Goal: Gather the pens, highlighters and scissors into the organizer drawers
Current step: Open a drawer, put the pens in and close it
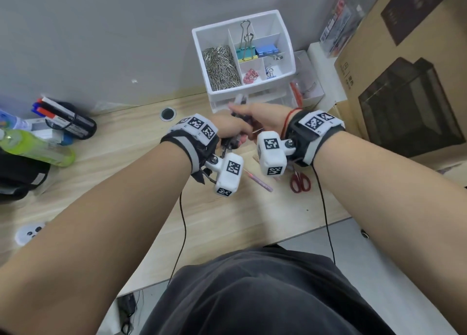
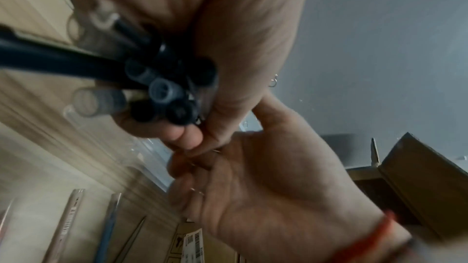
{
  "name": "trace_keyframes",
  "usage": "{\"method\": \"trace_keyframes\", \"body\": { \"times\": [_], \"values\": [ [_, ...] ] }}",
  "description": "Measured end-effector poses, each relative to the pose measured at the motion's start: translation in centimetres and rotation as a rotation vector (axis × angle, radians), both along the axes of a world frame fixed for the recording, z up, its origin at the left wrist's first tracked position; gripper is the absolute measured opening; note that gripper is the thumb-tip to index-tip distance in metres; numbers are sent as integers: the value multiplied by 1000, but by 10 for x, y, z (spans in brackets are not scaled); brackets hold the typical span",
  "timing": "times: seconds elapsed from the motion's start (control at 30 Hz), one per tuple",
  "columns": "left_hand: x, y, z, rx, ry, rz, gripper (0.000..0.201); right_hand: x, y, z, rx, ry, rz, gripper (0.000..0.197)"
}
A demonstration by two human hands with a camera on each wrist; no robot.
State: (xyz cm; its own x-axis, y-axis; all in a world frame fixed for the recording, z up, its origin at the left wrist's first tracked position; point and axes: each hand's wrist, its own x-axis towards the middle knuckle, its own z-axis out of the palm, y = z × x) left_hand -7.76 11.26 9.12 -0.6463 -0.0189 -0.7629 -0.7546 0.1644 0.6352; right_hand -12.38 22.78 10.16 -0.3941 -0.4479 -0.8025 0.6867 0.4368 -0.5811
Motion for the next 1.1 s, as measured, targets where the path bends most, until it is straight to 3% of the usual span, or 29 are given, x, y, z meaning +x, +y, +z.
{"method": "trace_keyframes", "body": {
  "times": [0.07, 0.13, 0.17, 0.27, 0.37, 0.47, 0.53, 0.6, 0.67, 0.77, 0.87, 0.97, 1.1],
  "values": [
    [-2, 4, 3, 36, -7, -20, 27, -2, -6, -7, -26, -31, -57, 24],
    [-5, 5, 3, 105, -36, 14, 51, -10, -8, -13, 59, 43, -97, 22],
    [-5, 5, 4, 159, -30, 39, 51, -15, -8, -15, 105, 84, -108, 23],
    [-8, 4, 7, 324, -51, 2, 23, -30, -2, -21, 204, 81, -44, 20],
    [-10, -12, 4, 330, -60, 14, 37, -44, 2, -29, 200, 27, 45, 26],
    [-13, -33, -6, 98, -30, 67, 27, -52, 0, -37, 169, -25, 23, 26],
    [-14, -47, -19, -143, 25, 144, 23, -53, -8, -44, 251, 77, 151, 17],
    [-13, -57, -31, -254, 38, 192, 27, -54, -15, -54, 308, 186, 190, 12],
    [-10, -57, -38, -254, 10, 204, 30, -53, -21, -60, 364, 296, 204, 19],
    [-7, -51, -45, -208, 6, 226, 31, -51, -25, -63, 457, 478, 271, 47],
    [-7, -48, -47, -149, 34, 284, 31, -47, -29, -61, 466, 596, 399, 59],
    [-8, -48, -47, -143, 53, 258, 30, -48, -25, -63, 541, 669, 521, 95],
    [-7, -48, -48, -148, 72, 266, 28, -51, -14, -61, 515, 736, 422, 88]
  ]
}}
